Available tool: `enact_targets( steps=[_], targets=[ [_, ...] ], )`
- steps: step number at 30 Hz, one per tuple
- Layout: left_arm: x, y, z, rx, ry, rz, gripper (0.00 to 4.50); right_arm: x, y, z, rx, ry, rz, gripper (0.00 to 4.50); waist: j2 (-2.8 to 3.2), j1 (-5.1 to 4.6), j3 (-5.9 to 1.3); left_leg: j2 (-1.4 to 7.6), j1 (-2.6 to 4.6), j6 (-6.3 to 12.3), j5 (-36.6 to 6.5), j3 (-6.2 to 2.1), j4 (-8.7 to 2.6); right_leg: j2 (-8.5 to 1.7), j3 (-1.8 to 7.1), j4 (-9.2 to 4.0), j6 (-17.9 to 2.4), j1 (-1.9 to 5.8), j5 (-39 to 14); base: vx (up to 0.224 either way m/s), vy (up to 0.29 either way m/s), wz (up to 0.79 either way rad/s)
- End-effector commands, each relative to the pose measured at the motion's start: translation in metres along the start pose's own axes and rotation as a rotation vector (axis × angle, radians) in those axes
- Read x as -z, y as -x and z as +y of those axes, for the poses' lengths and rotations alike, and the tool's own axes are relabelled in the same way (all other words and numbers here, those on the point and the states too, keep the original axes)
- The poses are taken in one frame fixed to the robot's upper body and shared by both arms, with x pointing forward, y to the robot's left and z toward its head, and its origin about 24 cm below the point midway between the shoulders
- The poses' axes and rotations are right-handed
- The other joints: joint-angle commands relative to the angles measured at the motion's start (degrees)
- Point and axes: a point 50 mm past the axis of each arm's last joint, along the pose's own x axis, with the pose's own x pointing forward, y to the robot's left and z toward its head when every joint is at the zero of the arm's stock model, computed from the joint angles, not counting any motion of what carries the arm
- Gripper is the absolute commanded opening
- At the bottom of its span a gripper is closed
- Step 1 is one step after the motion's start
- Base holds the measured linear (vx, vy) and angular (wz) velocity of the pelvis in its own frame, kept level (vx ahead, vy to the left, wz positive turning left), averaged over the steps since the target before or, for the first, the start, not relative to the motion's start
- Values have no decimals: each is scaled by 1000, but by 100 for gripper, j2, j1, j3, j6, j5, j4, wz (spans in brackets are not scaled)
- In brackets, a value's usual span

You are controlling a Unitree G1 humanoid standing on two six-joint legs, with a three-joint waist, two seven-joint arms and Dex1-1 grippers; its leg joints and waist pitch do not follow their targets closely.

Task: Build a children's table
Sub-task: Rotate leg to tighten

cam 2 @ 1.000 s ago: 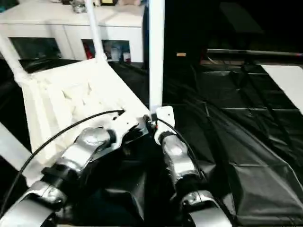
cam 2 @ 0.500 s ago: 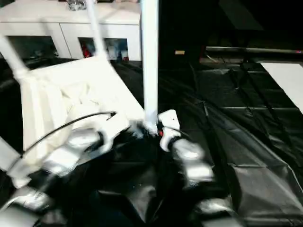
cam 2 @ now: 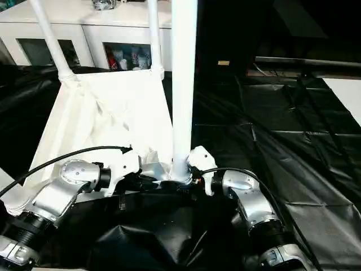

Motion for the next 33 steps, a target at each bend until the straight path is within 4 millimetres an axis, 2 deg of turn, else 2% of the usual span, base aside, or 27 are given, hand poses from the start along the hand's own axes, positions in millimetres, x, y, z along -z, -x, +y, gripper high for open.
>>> enact_targets(
  steps=[1, 5, 8, 11, 12, 17, 22, 23, 26, 29, 30, 32, 33],
  targets=[
    [9, 0, -5, 17, 48, -10, 0, -3, -1, 1, -9, -9, -20, 381, -74, -5, -250, 371, 23, 436, -1070, -161, -354, -388, 289, -378, -1289, 202, -906, 0, 0, 0],
    [9, 1, -6, 19, 51, -8, 0, -4, 1, 1, -20, -11, -17, 381, -68, -4, -251, 373, 29, 412, -1107, -163, -355, -388, 288, -381, -1289, 200, -956, 0, 0, 0],
    [10, 2, -5, 16, 53, -6, 0, -2, 2, 1, -23, -12, -4, 347, -73, -5, -253, 370, 26, 418, -1083, -162, -351, -391, 287, -373, -1298, 205, -908, 0, 0, 0],
    [10, 2, -5, 13, 53, -6, 0, -1, 2, 0, -17, -14, 4, 334, -71, 0, -261, 368, 28, 438, -993, -159, -341, -388, 285, -359, -1324, 210, -802, 0, 0, 0],
    [10, 2, -5, 13, 54, -6, 0, -1, 1, 0, -15, -15, 4, 310, -67, -3, -259, 369, 26, 448, -979, -159, -341, -385, 283, -355, -1335, 208, -763, 0, 0, 0],
    [10, 2, -5, 10, 54, -6, 0, -1, 0, 0, -11, -19, 2, 275, -64, 1, -265, 368, 31, 446, -983, -159, -336, -386, 281, -352, -1338, 213, -764, 0, 0, 0],
    [10, 2, -4, 8, 54, -4, 0, 2, -2, 2, -1, -17, 5, 269, -68, -1, -265, 365, 30, 443, -986, -158, -330, -387, 280, -351, -1346, 214, -774, 0, 0, 0],
    [10, 2, -4, 5, 54, -4, 0, 3, -2, 2, 4, -18, 4, 269, -52, 1, -267, 368, 35, 434, -986, -161, -332, -387, 280, -348, -1348, 212, -772, 0, 0, 0],
    [11, 0, -2, -22, 59, 1, 0, 6, -5, 2, 56, -27, -5, 269, -73, -9, -264, 362, 31, 417, -1001, -160, -332, -392, 284, -350, -1348, 215, -769, 0, 0, 0],
    [12, -7, 3, -99, 83, 16, 0, 10, -9, -5, 190, -84, -8, 268, -79, -35, -234, 353, 25, 345, -1183, -163, -351, -398, 294, -393, -1291, 196, -1147, 0, 0, 0],
    [13, -10, 6, -131, 90, 25, 0, 12, -11, -7, 236, -105, -2, 268, -88, -47, -219, 350, 59, 218, -1399, -175, -372, -407, 298, -441, -1177, 182, -1617, 0, 0, 0],
    [10, -23, 12, -224, 126, 36, 0, 16, -19, -11, 374, -150, 22, 268, -96, -69, -212, 347, 59, 118, -1470, -183, -385, -409, 303, -463, -1066, 167, -1881, 0, 0, 0],
    [10, -23, 12, -224, 126, 36, 0, 16, -19, -11, 374, -150, 22, 268, -97, -77, -195, 343, 78, 85, -1536, -180, -395, -402, 305, -489, -1026, 150, -2015, 0, 0, 0]
  ],
)
